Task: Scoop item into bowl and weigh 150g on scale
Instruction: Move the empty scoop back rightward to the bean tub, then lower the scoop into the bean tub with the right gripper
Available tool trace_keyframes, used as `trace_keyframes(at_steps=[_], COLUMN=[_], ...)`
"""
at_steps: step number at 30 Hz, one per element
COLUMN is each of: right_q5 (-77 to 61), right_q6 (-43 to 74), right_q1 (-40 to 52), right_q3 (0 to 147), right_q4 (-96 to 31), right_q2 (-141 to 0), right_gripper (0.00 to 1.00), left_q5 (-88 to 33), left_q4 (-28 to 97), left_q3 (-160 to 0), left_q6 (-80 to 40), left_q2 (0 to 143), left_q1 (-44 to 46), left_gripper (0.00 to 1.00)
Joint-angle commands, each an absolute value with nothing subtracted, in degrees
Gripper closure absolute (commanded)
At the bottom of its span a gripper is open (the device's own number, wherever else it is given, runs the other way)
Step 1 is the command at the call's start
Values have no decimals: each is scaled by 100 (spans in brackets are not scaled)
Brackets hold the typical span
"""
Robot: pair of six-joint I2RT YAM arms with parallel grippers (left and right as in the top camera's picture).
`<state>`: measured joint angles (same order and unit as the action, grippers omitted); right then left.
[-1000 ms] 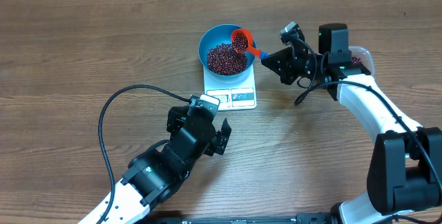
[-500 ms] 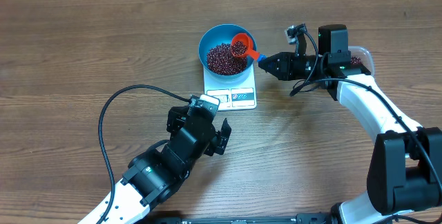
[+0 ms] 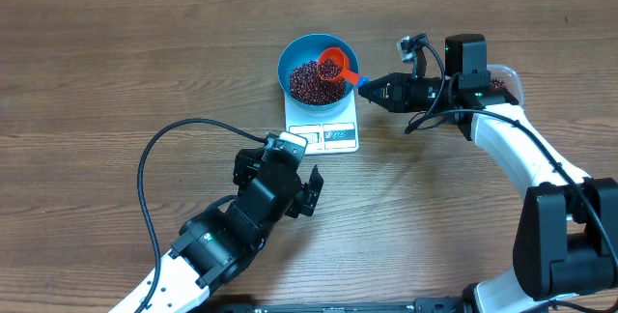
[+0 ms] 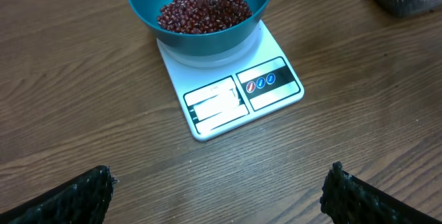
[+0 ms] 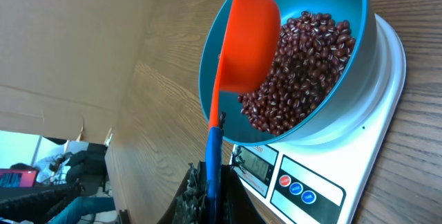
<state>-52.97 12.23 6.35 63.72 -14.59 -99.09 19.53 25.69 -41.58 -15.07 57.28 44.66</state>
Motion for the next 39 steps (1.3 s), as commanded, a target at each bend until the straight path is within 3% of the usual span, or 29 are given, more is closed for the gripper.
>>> trace_keyframes(at_steps=[1,18,39], right_q5=[-5413,-5478,-6075], right_q6=[1243,1382,1170], right_q1=[591,185,-1990], right_q3=[6370,6377,6377], right_q4=[-1417,-1522,-2832], right_q2=[-9946,-9386,-8493], right_gripper=[96,96,96], left_q5=[1946,1946,1946], left_q4=[2569,2569,2569], left_q3=[-4123,-4123,-4123], left_q6=[-1588,-1588,-1588], left_q2=[5699,5699,5699], left_q1=[4504,4504,4504], left_gripper=[0,0,0])
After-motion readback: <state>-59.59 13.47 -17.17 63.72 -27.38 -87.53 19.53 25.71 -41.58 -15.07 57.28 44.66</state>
